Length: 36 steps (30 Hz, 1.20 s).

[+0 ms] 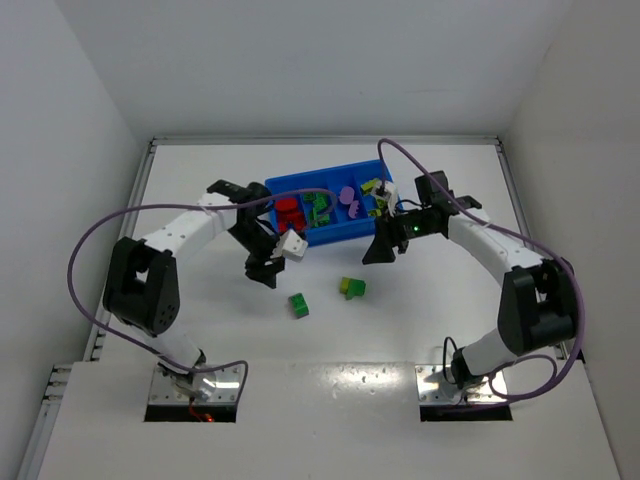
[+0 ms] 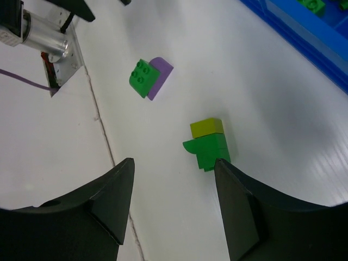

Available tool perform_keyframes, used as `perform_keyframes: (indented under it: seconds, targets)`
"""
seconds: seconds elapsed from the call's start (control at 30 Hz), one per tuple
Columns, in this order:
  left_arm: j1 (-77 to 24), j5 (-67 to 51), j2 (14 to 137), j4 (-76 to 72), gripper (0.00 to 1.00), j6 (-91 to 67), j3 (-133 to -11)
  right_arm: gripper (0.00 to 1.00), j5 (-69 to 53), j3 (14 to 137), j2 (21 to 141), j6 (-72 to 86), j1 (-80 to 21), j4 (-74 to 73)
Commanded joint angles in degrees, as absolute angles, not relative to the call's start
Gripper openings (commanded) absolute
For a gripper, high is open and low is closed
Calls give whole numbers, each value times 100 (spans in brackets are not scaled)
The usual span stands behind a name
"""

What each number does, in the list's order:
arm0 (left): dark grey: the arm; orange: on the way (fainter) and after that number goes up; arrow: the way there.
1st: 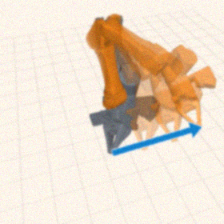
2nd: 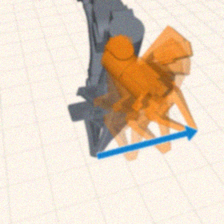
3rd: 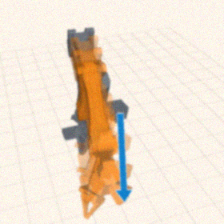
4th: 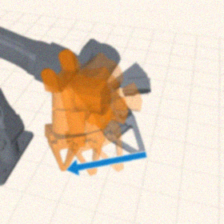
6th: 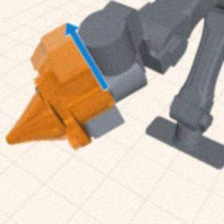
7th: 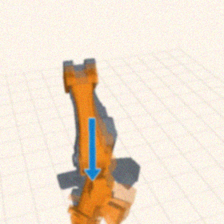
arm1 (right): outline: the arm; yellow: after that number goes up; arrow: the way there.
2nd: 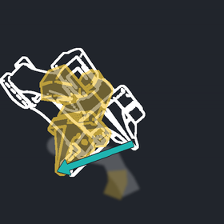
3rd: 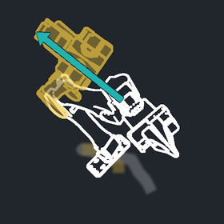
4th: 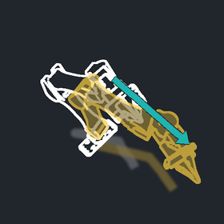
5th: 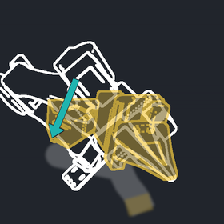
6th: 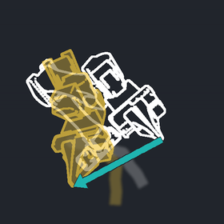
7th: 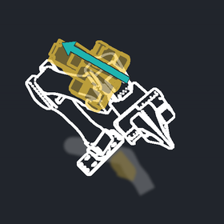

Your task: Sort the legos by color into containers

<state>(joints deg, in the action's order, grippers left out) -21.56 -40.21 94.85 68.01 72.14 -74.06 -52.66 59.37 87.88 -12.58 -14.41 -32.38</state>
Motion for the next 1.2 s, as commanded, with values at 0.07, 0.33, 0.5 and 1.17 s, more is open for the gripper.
perform_keyframes:
  seconds: [0.07,0.33,0.5,1.17]
  targets:
    - [-2592,-4306,9255,6927,57,8648,-7392,60,-5353,5862,8525,-1485,-1240,-3208]
    - [-3278,-4035,9114,6170,56,9175,-7119,60,-5353,5810,8473,-1433,-1134,-3261]
    - [-3401,-4034,9316,6346,56,9668,-7119,60,-5353,5810,8525,-1433,-1020,-3313]
    - [-3762,-3683,9853,6373,61,10301,-6776,60,-5413,5862,8745,-1433,-914,-3313]
